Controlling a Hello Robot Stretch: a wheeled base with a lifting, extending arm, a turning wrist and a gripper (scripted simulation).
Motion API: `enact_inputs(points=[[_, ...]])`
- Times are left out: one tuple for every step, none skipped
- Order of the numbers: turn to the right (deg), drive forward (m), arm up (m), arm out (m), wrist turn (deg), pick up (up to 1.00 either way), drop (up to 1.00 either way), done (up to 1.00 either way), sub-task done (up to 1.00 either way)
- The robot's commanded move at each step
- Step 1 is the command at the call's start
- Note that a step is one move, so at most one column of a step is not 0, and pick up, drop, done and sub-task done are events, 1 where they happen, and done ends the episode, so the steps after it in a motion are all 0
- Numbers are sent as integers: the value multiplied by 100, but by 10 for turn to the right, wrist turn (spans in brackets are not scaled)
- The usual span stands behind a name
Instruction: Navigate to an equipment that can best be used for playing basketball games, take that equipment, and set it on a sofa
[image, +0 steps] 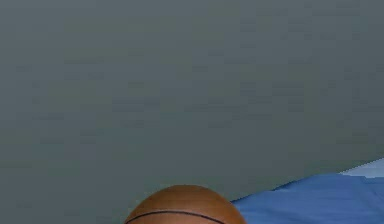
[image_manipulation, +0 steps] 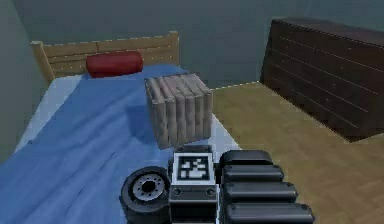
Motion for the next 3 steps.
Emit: enact_inputs(points=[[450, 0, 0, 0, 0, 0, 0, 0, 0], [450, 0, 0, 0, 0, 0, 0, 0, 0], [450, 0, 0, 0, 0, 0, 0, 0, 0]])
